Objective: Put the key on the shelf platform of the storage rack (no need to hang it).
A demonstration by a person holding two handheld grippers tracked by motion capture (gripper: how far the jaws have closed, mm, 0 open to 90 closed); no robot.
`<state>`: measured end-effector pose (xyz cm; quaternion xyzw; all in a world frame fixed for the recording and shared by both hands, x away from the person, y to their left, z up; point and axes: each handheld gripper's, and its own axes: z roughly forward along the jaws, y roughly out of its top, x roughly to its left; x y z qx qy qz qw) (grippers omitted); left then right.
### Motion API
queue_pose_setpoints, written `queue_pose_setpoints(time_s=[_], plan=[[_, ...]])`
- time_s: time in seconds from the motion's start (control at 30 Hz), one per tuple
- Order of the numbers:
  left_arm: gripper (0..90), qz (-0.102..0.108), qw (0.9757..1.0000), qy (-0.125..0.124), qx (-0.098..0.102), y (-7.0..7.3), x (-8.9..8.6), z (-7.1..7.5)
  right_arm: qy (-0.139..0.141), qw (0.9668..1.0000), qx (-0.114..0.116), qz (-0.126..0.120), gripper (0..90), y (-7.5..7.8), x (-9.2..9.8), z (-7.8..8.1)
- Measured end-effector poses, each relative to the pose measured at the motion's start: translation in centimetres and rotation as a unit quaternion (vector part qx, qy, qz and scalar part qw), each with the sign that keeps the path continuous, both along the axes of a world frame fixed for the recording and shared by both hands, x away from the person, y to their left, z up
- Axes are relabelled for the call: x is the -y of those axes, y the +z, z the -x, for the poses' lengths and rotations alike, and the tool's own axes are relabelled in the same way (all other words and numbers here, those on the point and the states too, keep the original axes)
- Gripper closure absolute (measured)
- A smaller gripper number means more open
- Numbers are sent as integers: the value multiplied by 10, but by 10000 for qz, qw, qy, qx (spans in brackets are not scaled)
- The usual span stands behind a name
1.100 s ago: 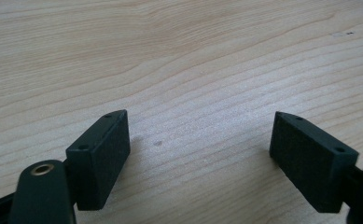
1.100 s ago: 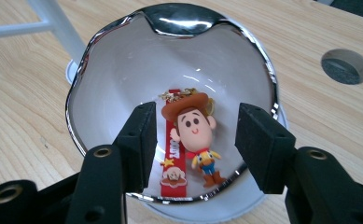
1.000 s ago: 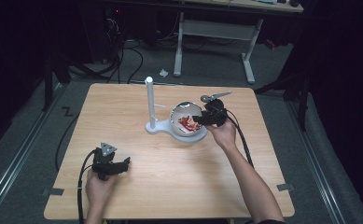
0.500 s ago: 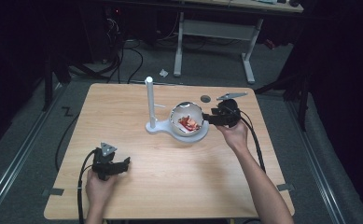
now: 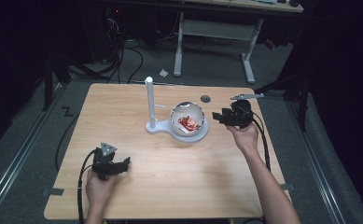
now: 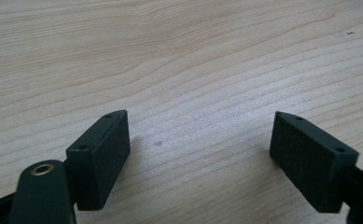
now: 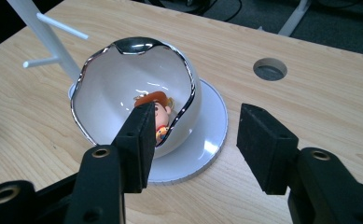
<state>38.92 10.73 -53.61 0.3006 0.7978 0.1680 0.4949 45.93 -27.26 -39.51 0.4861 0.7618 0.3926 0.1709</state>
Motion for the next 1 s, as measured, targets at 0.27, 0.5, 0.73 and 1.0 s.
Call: queue_pose_setpoints(time_s=[0.27, 0.5, 0.73, 1.0], plan=[[206, 2, 10000, 1, 0, 0, 0, 0, -83, 9999, 97, -71, 473, 7, 11, 10], [206, 5, 10000, 11, -3, 0, 0, 0, -135, 9999, 71, 13, 466, 3, 22, 20], [206, 5, 10000, 19, -4, 0, 0, 0, -162, 9997, 187, -18, 463, 9, 28, 31], [206, 7, 10000, 0, -1, 0, 0, 0, -346, 9991, 209, -97, 460, 9, 46, 46]])
